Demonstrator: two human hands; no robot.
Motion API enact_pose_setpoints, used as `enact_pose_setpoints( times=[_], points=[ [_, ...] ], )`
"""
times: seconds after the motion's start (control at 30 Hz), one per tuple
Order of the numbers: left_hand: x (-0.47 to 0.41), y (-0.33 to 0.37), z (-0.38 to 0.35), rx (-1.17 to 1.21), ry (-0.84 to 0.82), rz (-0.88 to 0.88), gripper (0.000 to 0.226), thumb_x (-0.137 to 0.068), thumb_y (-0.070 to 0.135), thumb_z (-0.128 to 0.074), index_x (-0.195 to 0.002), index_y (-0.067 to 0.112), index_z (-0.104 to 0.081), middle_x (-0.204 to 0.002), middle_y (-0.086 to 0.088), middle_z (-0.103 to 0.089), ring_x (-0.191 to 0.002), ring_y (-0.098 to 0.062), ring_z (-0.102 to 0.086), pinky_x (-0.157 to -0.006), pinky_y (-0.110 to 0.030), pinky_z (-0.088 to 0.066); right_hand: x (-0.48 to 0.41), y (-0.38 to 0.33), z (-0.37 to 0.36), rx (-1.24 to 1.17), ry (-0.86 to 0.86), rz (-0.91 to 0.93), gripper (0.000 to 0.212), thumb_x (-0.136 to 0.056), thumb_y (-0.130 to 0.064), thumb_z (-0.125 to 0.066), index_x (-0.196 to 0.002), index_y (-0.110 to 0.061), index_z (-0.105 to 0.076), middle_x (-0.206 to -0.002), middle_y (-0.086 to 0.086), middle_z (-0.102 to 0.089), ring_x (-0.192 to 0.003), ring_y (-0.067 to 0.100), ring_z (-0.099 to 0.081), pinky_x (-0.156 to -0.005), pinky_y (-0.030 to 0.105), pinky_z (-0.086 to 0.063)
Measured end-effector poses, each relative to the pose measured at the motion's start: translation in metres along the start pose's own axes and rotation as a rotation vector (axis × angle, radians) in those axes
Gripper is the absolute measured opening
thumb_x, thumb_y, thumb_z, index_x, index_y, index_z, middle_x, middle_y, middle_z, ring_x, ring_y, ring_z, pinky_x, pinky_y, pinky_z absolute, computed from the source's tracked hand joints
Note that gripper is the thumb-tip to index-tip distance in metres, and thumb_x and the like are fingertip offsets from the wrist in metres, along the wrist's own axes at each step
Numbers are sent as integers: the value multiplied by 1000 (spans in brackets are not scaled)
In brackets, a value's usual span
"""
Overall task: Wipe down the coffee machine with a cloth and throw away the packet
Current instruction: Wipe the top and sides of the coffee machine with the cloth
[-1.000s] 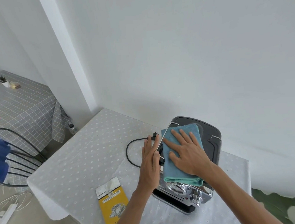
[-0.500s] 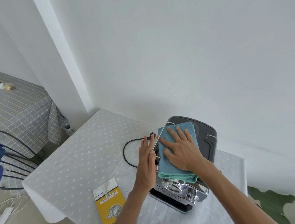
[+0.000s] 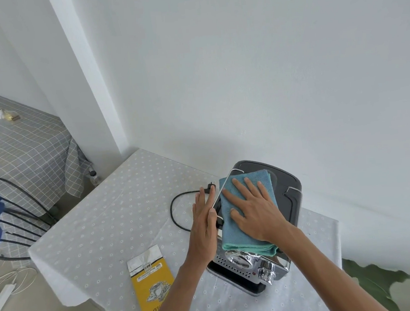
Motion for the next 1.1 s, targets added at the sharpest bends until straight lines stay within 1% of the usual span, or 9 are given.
enact_pose_setpoints(
  times=[0.1, 0.2, 0.4, 0.5, 0.6, 0.73, 0.87, 0.97, 1.1],
  points=[
    [-1, 2, -1, -1, 15, -4, 48, -103, 36, -14, -149, 48, -20, -159, 32, -9, -152, -5, 3, -124, -40, 1, 7, -1, -2, -12, 1, 13, 79, -83, -58, 6, -159, -43, -4, -170, -2, 5, -156, 23, 12, -123, 45, 17],
    [-2, -1, -3, -4, 25, 3, 48, -103, 38, -13, -147, 58, -15, -159, 32, -10, -152, -5, 2, -125, -45, -2, 3, -1, -1, -22, -5, 3, 80, -82, -58, 5, -159, -42, -7, -170, -2, 3, -156, 24, 10, -123, 45, 16],
    [1, -7, -4, 56, -29, 80, 49, -102, 46, -13, -151, 46, -9, -160, 31, -5, -150, 1, 5, -125, -48, -2, -9, 1, 3, -4, -6, 18, 65, -96, -52, -9, -160, -41, -11, -170, -1, 1, -157, 24, 6, -124, 46, 12],
    [1, -8, -5, 68, -29, 96, 51, -101, 48, -14, -151, 46, -8, -160, 31, -3, -150, 2, 6, -125, -46, 0, 0, 1, 1, -14, -6, 31, 74, -88, -57, 1, -159, -42, -11, -170, -2, 3, -157, 22, 8, -124, 46, 14],
    [0, -8, -3, 56, -20, 87, 50, -102, 46, -14, -152, 45, -9, -158, 35, -3, -150, 1, 6, -125, -45, 1, -1, 0, 0, -15, -9, 21, 77, -85, -58, 2, -159, -43, -12, -170, -1, 2, -157, 22, 7, -124, 46, 14],
    [1, -5, -3, 64, -31, 86, 47, -104, 38, -15, -150, 45, -10, -154, 44, -2, -150, 3, 6, -125, -42, 1, -9, -2, 2, -5, 0, 7, 61, -98, -51, -14, -159, -44, -12, -170, -1, 0, -157, 24, 5, -124, 45, 13],
    [0, -6, -4, 63, -31, 72, 49, -103, 40, -15, -152, 41, -12, -156, 40, -4, -150, 2, 5, -125, -39, 2, 4, -2, -1, -25, 7, -13, 76, -85, -57, 1, -159, -45, -10, -170, -2, 2, -157, 22, 8, -124, 44, 14],
    [-1, -3, -2, 51, -34, 59, 48, -105, 32, -15, -152, 41, -13, -156, 39, -6, -150, 2, 5, -124, -37, 3, 5, -3, 0, -42, 21, -43, 79, -82, -59, 3, -158, -45, -11, -170, -2, 1, -157, 22, 7, -124, 44, 14],
    [0, -1, -1, 42, -48, 40, 49, -105, 29, -16, -153, 33, -18, -155, 41, -8, -150, 2, 4, -123, -32, 2, 0, -6, 3, -59, 50, -113, 62, -98, -52, -13, -159, -43, -12, -171, 0, 1, -157, 23, 8, -124, 44, 13]
  ],
)
Point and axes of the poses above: each hand's wrist, its own x-axis away from the middle knuckle, its own z-axis out of the back of the hand, y = z × x, the point moved 2 cm from there along -x, towards the middle knuckle
